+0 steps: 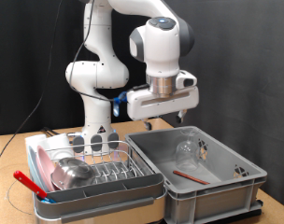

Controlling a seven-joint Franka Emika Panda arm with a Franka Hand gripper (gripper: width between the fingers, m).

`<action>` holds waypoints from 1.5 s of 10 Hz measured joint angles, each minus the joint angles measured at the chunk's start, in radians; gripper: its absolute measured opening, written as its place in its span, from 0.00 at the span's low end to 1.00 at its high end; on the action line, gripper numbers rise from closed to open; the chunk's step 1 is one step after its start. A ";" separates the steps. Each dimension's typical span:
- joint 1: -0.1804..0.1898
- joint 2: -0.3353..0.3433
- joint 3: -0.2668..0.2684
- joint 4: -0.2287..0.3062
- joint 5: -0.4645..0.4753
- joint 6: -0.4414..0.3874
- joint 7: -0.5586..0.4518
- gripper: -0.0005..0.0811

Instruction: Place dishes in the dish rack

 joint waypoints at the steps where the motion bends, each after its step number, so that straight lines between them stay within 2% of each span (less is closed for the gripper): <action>1: 0.009 0.000 0.005 0.003 0.053 0.003 -0.105 0.99; 3: 0.044 -0.002 0.040 0.019 0.069 0.016 -0.183 0.99; 5: 0.071 -0.009 0.081 0.027 0.056 0.030 -0.186 0.99; 8: 0.103 -0.016 0.161 0.025 -0.002 0.067 -0.094 0.99; 10: 0.112 -0.015 0.209 0.008 -0.050 0.116 -0.026 0.99; 12: 0.111 -0.014 0.222 0.004 -0.052 0.121 0.034 0.99; 13: 0.111 -0.014 0.222 0.004 -0.049 0.122 0.019 0.99; 15: 0.111 -0.014 0.219 -0.006 -0.002 0.152 -0.091 0.99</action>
